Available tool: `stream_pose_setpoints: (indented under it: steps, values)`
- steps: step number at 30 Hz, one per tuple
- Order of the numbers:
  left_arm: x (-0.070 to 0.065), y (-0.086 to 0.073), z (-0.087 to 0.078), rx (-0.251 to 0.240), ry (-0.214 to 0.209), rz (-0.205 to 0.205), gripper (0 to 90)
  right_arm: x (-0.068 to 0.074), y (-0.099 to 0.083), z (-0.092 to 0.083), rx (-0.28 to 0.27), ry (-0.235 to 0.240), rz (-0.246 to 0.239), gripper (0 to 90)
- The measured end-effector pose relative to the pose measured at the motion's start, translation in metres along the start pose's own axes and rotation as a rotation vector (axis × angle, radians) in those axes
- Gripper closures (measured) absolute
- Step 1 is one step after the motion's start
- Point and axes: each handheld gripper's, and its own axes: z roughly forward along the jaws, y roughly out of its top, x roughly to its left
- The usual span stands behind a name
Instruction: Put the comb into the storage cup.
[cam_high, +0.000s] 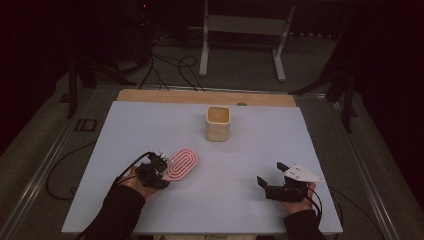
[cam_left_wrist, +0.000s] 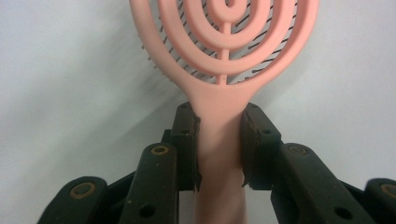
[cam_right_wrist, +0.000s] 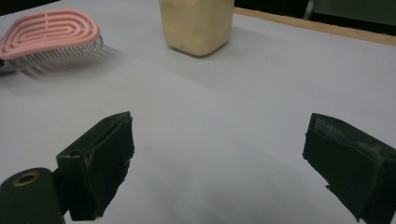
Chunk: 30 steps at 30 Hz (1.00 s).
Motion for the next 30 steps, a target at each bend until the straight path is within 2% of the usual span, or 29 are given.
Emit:
stream_pose_setpoints:
  steps: [8, 12, 15, 20, 21, 25, 30]
  values:
    - [0.004, 0.000, -0.006, -0.065, 0.005, -0.033, 70.8, 0.000, 0.000, 0.000, 0.000, 0.001, 0.001, 8.6]
    - [0.007, 0.002, -0.009, -0.127, -0.011, -0.060, 70.8, 0.000, 0.000, 0.001, 0.004, 0.000, 0.000, 8.6]
    - [0.007, 0.003, -0.010, -0.157, -0.005, -0.071, 70.8, 0.000, 0.000, 0.001, 0.000, 0.002, 0.004, 8.6]
    - [0.009, 0.004, -0.013, -0.205, 0.029, -0.082, 70.8, 0.000, -0.001, 0.001, 0.003, 0.001, 0.000, 8.6]
    - [0.009, 0.004, -0.013, -0.205, 0.029, -0.082, 70.9, 0.000, -0.001, 0.001, 0.003, 0.001, 0.000, 8.6]
    - [0.013, 0.005, -0.017, -0.259, 0.027, -0.099, 70.9, 0.001, -0.001, 0.002, 0.006, 0.003, 0.001, 8.6]
    - [0.012, 0.008, -0.020, -0.283, 0.031, -0.096, 70.9, 0.001, -0.001, 0.003, 0.011, 0.003, -0.002, 8.6]
